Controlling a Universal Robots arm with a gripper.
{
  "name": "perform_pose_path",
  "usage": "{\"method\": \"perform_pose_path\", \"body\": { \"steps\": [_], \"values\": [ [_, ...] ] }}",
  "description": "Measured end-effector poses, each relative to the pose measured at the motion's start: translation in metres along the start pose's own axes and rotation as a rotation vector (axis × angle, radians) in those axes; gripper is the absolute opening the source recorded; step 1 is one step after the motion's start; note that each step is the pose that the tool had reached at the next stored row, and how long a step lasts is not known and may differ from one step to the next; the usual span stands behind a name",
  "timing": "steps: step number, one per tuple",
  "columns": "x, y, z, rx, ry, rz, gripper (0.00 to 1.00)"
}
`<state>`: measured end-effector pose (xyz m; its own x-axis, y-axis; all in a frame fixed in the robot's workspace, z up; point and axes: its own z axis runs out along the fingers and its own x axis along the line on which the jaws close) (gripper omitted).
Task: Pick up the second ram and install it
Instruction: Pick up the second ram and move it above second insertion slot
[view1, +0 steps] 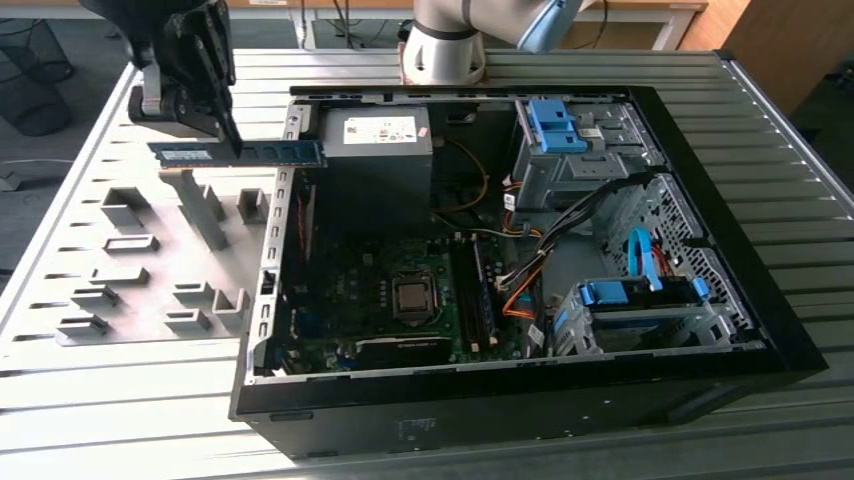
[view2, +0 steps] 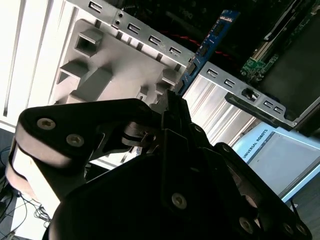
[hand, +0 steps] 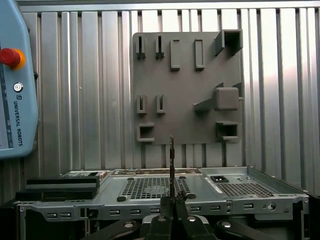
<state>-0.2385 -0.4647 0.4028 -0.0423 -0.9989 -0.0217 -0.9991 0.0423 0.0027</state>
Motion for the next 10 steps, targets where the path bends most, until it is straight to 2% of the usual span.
{"method": "perform_pose_path", "body": {
  "steps": [10],
  "values": [
    [-0.0006, -0.0147, 0.0002, 0.0000, 0.0001, 0.000, 0.14]
  ]
}}
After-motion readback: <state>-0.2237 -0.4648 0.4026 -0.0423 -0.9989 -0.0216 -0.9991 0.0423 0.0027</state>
